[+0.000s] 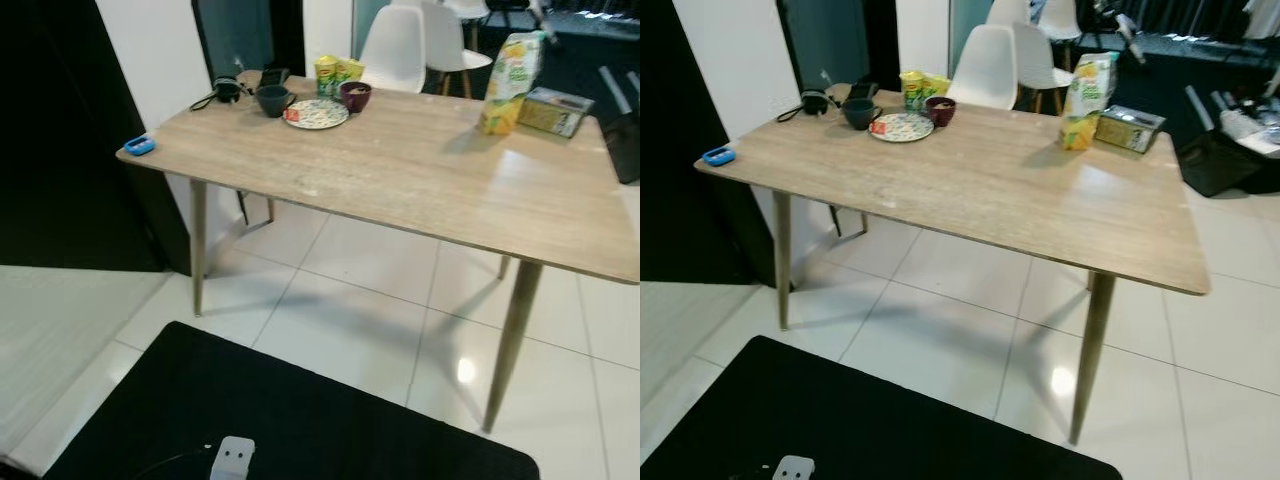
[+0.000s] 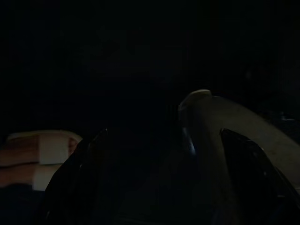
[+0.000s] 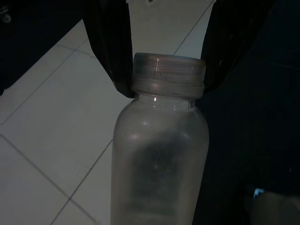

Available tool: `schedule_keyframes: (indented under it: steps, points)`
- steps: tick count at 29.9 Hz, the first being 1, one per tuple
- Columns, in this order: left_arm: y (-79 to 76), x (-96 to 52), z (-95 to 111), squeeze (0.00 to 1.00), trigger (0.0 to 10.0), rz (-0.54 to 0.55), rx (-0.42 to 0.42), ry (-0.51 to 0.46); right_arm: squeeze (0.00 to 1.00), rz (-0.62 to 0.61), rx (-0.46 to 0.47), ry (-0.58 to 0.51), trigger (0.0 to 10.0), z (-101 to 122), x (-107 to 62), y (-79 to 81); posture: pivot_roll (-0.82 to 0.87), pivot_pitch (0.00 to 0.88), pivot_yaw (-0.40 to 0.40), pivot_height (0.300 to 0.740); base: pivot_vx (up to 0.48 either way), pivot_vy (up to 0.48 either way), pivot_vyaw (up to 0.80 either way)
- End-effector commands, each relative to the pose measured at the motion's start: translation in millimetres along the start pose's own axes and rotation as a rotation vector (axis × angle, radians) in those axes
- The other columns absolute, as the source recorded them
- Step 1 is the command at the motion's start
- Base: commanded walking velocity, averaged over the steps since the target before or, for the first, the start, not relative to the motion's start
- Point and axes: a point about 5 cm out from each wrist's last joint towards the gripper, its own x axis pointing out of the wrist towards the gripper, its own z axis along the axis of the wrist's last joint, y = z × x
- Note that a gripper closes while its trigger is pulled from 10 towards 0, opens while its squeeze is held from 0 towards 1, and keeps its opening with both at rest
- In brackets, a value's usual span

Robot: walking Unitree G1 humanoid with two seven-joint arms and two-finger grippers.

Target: Restocking fridge

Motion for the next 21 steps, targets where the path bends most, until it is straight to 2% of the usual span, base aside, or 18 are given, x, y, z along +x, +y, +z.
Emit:
schedule_keyframes:
  steps: [1,2,3,4,5,8,11,14,21]
  points:
    - [-3.2,1.8,7,0.0,10.0,-0.02,0.055,-0.006,0.0,0.0,0.018,0.012,10.0,-5,0.1,4.9,-0.01,0.0,-0.03,0.74,0.0,0.0,0.0]
    - [-3.2,1.8,7,0.0,10.0,-0.02,0.055,-0.006,0.0,0.0,0.018,0.012,10.0,-5,0.1,4.9,-0.01,0.0,-0.03,0.74,0.0,0.0,0.0]
    - [-3.8,3.2,15,0.0,10.0,-0.027,0.034,-0.024,0.0,0.009,0.006,0.025,10.0,-9,0.3,11.5,0.01,0.0,-0.043,0.74,0.0,0.0,0.0]
    - [-3.8,3.2,15,0.0,10.0,-0.027,0.034,-0.024,0.0,0.009,0.006,0.025,10.0,-9,0.3,11.5,0.01,0.0,-0.043,0.74,0.0,0.0,0.0]
    - [-5.0,3.7,16,0.0,10.0,-0.035,0.033,-0.021,0.0,0.023,-0.025,0.023,10.0,-8,0.4,18.2,-0.02,0.0,-0.025,0.74,0.0,0.0,0.0]
    - [-8.0,4.2,15,0.0,10.0,-0.046,0.046,-0.01,0.0,0.03,-0.022,0.016,10.0,-7,0.5,21.7,-0.03,0.0,-0.018,0.74,0.0,0.0,0.0]
    - [-10.5,4.5,13,0.0,10.0,-0.054,0.057,-0.001,0.0,0.031,-0.008,0.012,10.0,-6,0.5,22.2,-0.04,0.0,-0.014,0.74,0.0,0.0,0.0]
    - [-22.4,7.2,18,0.0,10.0,-0.085,0.073,-0.003,0.0,0.038,-0.014,-0.033,10.0,11,0.7,20.3,-0.03,0.0,-0.035,0.74,0.0,0.0,0.0]
    - [-25.7,9.1,31,0.0,10.0,-0.09,0.06,-0.043,0.0,0.021,-0.032,-0.078,10.0,32,-0.2,11.0,-0.02,0.0,-0.048,0.74,0.0,0.0,0.0]
